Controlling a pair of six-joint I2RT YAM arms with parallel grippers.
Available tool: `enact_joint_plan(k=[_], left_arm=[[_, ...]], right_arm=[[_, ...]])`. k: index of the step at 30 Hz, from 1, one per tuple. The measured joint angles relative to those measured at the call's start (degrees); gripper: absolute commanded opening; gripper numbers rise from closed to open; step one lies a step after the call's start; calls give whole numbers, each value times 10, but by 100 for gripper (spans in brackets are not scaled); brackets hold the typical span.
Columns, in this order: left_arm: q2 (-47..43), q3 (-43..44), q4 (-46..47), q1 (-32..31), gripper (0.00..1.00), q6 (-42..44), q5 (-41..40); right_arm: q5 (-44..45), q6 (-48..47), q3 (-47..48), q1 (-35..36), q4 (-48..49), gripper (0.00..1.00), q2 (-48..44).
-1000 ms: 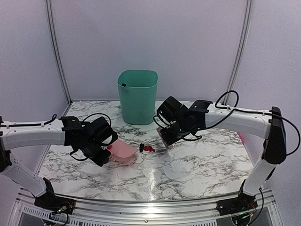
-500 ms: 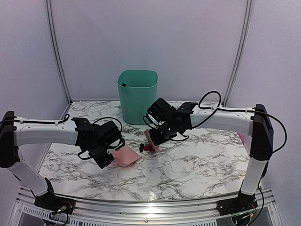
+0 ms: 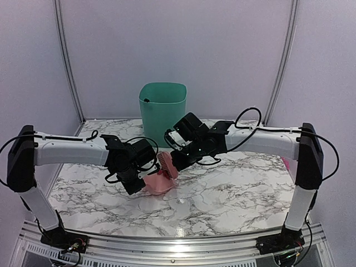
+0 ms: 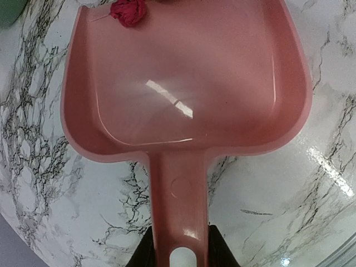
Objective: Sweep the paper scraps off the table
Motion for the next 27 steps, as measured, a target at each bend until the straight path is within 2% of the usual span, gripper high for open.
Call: enact_joint_plan(k=[10,21,27], left_arm=[[1,-1,4,6,0,-1,7],[-35,-51,21,6,0,-27,26],[-38,-53,23,12,0,-45,38]], right_arm=[[-10,-19,1,0,4,0,-1],[75,-24,24,-5,-13,0,-47],[139,-41,42,-10,4,0,-14]])
